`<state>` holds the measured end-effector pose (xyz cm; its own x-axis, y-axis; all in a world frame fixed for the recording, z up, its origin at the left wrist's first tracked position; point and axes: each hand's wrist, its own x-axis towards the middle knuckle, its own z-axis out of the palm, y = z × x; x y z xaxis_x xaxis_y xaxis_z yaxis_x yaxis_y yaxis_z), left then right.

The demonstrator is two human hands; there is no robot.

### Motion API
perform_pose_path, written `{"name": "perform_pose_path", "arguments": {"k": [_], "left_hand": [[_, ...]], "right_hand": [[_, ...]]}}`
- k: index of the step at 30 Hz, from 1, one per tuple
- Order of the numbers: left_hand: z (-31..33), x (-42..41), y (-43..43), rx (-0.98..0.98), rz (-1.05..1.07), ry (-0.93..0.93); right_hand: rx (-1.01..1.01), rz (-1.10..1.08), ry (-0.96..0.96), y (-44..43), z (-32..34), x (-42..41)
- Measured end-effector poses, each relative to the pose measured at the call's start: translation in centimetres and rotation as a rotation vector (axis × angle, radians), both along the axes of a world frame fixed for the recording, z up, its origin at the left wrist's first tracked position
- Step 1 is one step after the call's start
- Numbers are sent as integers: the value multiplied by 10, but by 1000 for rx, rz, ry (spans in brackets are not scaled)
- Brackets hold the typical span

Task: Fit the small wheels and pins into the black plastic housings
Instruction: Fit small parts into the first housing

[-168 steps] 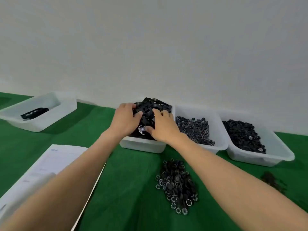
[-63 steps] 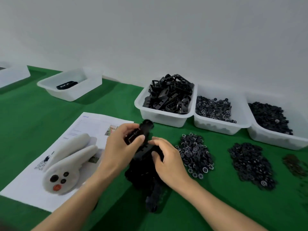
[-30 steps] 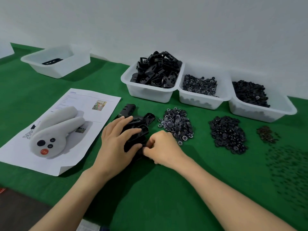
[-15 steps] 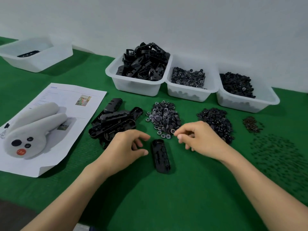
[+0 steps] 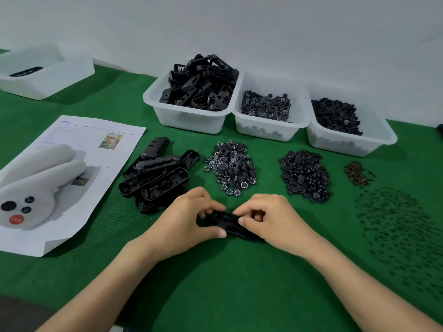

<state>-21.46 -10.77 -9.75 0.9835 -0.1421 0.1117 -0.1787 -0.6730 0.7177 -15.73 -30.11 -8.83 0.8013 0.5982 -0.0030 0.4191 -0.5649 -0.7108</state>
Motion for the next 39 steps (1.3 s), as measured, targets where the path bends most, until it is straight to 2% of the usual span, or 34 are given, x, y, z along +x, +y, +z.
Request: {"name": "perform_pose_path", "arguments": {"k": [2,4,7,10,18,23,25,28,30,33,39], "left_hand": [[-1,-3,-2,16,-9,3],[-3,-4,-5,35,12,-7],[-4,-4,-10,26,59,-16],[-4,-4,-14,27,80,-26],[-4,-7,-13,-5,63,-46],[-5,-9,-12,-17,55,-43],[-5,-9,-11,-17,56,-37],[-6,-9,-10,-9,58,-32],[-7,-8,-10,-8,63,-31],[-7,-8,-10,-8,64,-31],[-8,-8,-10,-7,73,-19]], "right_hand": [[25,-2,-8,-2,2,4],[66,-105,-58,-2,3,15],[0,-230,-223,3,2,34],[-81,-197,-299,10,-2,42],[-146,-236,-356,17,-10,39],[-155,-225,-323,17,-4,41],[-13,-293,-179,13,-1,40],[426,-408,451,10,9,35],[534,-391,689,8,13,31],[552,-347,779,8,16,27],[564,-280,814,14,20,23]]}}
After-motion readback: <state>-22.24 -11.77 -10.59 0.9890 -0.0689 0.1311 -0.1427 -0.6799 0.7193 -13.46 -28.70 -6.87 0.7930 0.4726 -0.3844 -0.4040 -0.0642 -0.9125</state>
